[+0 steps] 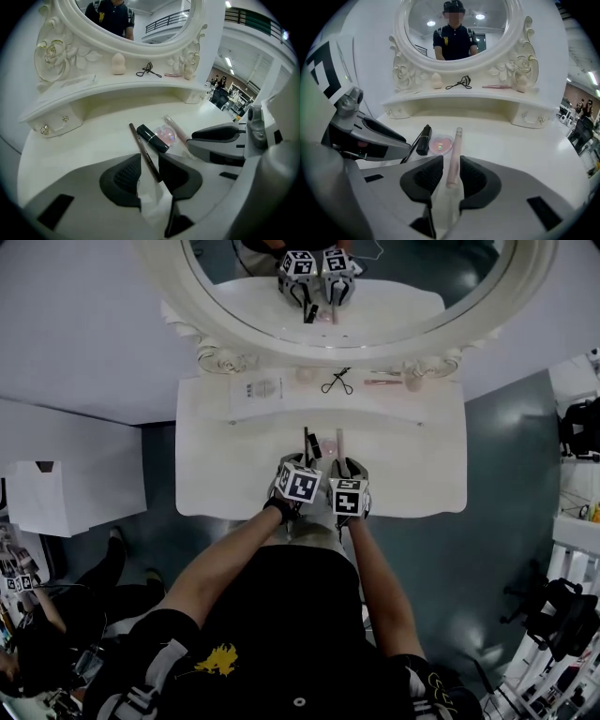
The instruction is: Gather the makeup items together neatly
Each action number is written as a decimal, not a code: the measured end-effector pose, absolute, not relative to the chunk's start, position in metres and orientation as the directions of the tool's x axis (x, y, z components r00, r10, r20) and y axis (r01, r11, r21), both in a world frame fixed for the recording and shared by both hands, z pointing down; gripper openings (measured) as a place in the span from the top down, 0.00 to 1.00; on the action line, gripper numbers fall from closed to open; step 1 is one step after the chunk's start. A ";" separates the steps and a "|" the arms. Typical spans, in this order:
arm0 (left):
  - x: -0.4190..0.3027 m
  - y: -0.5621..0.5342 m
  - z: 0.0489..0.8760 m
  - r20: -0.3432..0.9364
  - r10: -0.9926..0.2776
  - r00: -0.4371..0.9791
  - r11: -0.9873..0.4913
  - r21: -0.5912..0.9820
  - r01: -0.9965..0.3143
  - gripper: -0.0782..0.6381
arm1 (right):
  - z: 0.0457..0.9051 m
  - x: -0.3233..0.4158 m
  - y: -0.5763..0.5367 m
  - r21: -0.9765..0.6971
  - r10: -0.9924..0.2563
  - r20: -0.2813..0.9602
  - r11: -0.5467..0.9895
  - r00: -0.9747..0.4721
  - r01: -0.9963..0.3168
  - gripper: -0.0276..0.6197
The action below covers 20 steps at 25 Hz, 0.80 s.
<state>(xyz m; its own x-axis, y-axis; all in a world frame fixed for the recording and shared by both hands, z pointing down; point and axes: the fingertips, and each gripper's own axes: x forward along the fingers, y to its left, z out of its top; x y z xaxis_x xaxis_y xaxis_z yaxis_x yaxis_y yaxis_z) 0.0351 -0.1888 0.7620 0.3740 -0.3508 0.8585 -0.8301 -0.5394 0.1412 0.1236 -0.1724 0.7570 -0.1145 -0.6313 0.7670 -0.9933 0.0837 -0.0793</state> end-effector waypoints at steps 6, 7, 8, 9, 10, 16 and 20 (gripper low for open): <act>0.020 -0.185 0.713 0.778 -0.465 0.423 -0.552 0.118 -0.825 0.72 | 0.712 0.121 -0.161 -0.108 -0.693 0.710 0.064 -0.122 -0.992 0.75; 0.018 -0.183 0.699 0.752 -0.492 0.438 -0.562 0.109 -0.820 0.72 | 0.701 0.121 -0.159 -0.114 -0.710 0.694 0.058 -0.121 -0.992 0.75; 0.015 -0.182 0.684 0.723 -0.520 0.456 -0.577 0.096 -0.811 0.72 | 0.689 0.122 -0.157 -0.121 -0.729 0.674 0.051 -0.120 -0.991 0.75; 0.012 -0.180 0.668 0.689 -0.547 0.475 -0.595 0.079 -0.800 0.73 | 0.676 0.124 -0.156 -0.127 -0.752 0.648 0.047 -0.119 -0.991 0.76; 0.009 -0.176 0.651 0.654 -0.573 0.494 -0.614 0.057 -0.788 0.73 | 0.662 0.125 -0.154 -0.128 -0.776 0.620 0.045 -0.115 -0.991 0.76; -0.029 -0.131 0.545 0.424 -0.715 0.556 -0.633 -0.054 -0.772 0.77 | 0.560 0.112 -0.111 -0.100 -0.883 0.457 0.067 -0.106 -0.993 0.78; -0.058 -0.079 0.486 0.295 -0.774 0.560 -0.608 -0.102 -0.787 0.79 | 0.503 0.082 -0.064 -0.049 -0.910 0.391 0.130 -0.138 -0.990 0.81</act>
